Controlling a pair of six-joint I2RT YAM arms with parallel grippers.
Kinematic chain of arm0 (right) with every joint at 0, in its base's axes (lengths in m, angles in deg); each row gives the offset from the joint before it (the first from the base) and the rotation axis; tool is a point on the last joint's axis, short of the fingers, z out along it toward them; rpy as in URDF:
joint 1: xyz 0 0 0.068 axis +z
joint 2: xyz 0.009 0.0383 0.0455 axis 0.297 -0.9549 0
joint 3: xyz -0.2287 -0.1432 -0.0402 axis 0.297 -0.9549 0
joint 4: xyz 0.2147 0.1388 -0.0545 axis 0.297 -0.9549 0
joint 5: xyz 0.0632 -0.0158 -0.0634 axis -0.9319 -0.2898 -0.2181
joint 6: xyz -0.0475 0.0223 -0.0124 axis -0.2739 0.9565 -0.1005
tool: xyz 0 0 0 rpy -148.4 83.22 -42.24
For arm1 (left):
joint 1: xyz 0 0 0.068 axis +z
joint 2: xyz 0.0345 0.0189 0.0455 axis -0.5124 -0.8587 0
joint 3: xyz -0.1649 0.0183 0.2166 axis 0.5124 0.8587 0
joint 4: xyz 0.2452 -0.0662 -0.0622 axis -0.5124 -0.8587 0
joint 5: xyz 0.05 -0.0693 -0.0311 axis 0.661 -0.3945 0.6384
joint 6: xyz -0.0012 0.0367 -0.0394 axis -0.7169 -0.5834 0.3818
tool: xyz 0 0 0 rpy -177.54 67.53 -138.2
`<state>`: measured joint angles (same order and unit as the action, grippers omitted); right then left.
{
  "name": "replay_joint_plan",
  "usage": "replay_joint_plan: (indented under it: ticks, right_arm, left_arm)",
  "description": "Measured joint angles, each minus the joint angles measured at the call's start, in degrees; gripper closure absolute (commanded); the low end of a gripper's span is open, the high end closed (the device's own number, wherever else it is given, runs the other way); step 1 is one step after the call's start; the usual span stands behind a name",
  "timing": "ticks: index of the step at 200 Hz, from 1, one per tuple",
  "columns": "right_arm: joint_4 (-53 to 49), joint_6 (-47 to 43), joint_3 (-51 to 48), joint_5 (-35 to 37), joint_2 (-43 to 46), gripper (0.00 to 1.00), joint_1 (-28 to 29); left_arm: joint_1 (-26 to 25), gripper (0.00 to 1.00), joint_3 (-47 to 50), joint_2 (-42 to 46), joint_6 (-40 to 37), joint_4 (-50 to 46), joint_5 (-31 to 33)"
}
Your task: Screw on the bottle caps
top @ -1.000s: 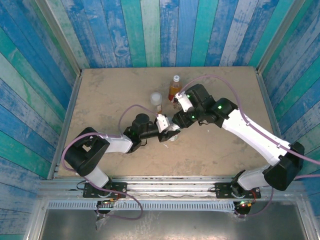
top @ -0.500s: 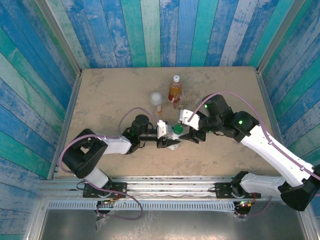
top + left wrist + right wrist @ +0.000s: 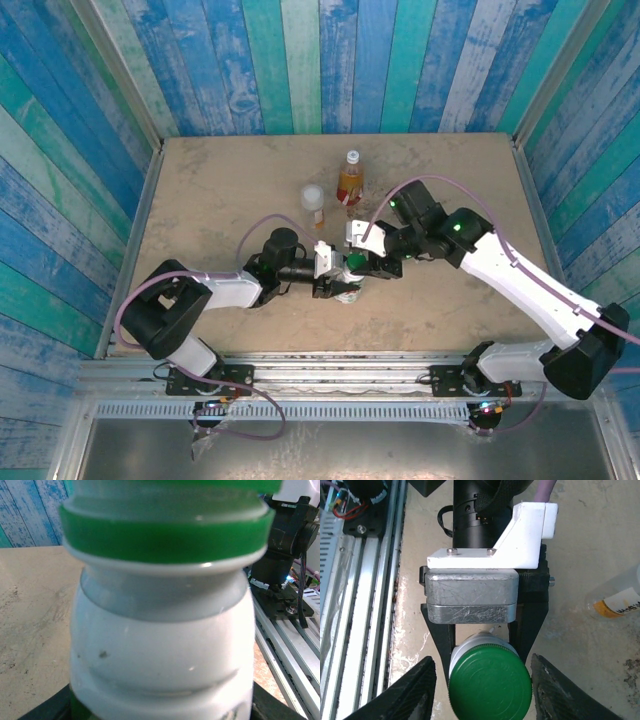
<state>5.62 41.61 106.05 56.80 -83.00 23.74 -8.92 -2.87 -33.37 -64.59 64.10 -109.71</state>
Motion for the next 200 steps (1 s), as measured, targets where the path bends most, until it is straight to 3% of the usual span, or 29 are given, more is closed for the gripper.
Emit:
replay_joint_plan:
  ticks: [36, 60, 98, 132, 156, 177, 200]
  right_arm:
    - [-1.2, -0.2, 0.5, 0.1, -0.9, 0.50, -0.4]
    - [-2.2, -0.1, 0.9, 0.2, -1.2, 0.60, -0.7]
    - [-3.0, 2.2, 1.9, 0.5, -1.9, 0.65, -0.8]
    - [-1.5, 12.2, 3.1, 4.3, -3.1, 0.79, -1.1]
    - [1.2, 26.5, 4.0, 12.0, -4.0, 0.84, -0.2]
    - [2.7, 38.6, 4.3, 18.0, -4.2, 0.66, 1.3]
    - [4.4, 43.7, 2.3, 21.4, -2.8, 0.44, 2.8]
  left_arm:
    - [0.0, 0.44, 0.0, 0.4, -0.1, -0.4, 0.0]
    - [0.0, 0.44, 0.0, 1.0, -0.3, -0.3, 0.0]
    - [0.0, 0.44, 0.0, 1.0, 0.2, 0.0, 1.6]
    - [-0.2, 0.45, -0.7, 1.0, 0.7, 0.2, 9.0]
    - [-0.2, 0.45, -2.4, 0.6, 1.0, -0.8, 16.3]
    - [-0.4, 0.45, -3.5, -0.3, 1.4, -0.5, 19.9]
    - [-0.5, 0.43, -3.8, -0.9, 0.8, -0.3, 20.2]
